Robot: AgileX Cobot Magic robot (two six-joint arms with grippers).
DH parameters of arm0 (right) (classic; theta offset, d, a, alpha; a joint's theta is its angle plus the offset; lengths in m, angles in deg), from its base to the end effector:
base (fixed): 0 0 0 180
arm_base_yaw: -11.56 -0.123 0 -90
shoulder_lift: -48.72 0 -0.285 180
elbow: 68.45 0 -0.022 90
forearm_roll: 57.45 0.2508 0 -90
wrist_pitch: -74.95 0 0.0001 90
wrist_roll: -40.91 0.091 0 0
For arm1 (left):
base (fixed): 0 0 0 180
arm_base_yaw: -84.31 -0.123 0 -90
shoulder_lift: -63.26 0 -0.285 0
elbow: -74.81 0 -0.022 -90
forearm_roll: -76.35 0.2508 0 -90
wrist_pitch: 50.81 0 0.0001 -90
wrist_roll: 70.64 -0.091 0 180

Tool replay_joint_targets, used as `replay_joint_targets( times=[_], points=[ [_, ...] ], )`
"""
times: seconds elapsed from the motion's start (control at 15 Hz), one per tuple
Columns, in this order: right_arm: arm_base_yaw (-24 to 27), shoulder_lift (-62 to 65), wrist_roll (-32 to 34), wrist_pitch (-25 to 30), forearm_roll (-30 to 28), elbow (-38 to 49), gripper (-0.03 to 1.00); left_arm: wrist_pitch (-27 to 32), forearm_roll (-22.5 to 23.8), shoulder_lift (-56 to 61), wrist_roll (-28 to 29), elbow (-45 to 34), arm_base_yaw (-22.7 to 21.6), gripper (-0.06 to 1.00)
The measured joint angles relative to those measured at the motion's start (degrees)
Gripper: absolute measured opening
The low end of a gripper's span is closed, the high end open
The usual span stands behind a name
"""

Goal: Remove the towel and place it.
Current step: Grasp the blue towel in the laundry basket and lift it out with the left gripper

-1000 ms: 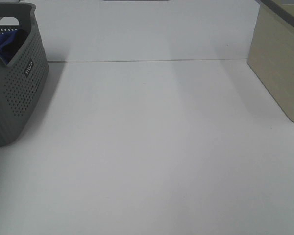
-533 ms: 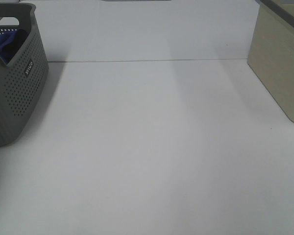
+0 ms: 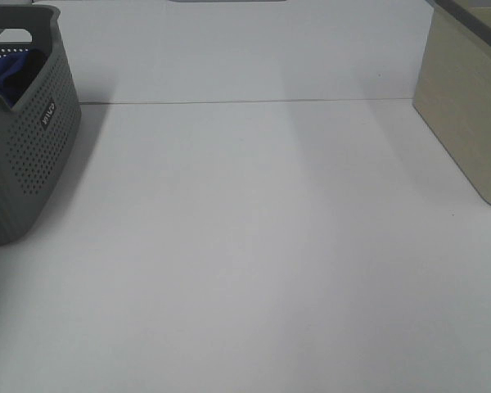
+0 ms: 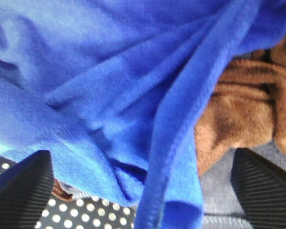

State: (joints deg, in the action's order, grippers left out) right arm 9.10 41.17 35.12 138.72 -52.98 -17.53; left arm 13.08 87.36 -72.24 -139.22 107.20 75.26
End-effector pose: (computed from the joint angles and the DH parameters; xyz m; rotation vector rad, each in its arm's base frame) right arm -0.0037 0.0062 0.2619 -0.1577 2.1255 0.0607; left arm 0.4649 0.0899 0.2001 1.5987 2.5956 0.4345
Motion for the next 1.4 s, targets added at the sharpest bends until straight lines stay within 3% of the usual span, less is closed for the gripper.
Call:
replay_joint_targets(
  times=[0.07,0.13,0.27,0.73,0.87,1.0,1.4],
  points=[
    [0.00,0.00,0.00,0.00,0.00,0.00,0.67,0.80,0.63,0.00,-0.17,0.00,0.00,0.87],
    [0.00,0.00,0.00,0.00,0.00,0.00,0.67,0.86,1.15,0.00,0.06,0.00,0.00,0.67],
    [0.00,0.00,0.00,0.00,0.00,0.00,0.67,0.46,1.15,0.00,0.23,0.00,0.00,0.52],
    [0.00,0.00,0.00,0.00,0.00,0.00,0.67,0.11,1.60,0.00,1.15,0.00,0.00,0.44],
    [0.00,0.00,0.00,0.00,0.00,0.00,0.67,0.11,3.55,0.00,1.20,0.00,0.00,0.31],
    [0.00,0.00,0.00,0.00,0.00,0.00,0.67,0.29,5.21,0.00,1.15,0.11,0.00,0.04],
    [0.00,0.00,0.00,0.00,0.00,0.00,0.67,2.81,5.50,1.95,1.15,3.55,0.00,0.00]
  ],
)
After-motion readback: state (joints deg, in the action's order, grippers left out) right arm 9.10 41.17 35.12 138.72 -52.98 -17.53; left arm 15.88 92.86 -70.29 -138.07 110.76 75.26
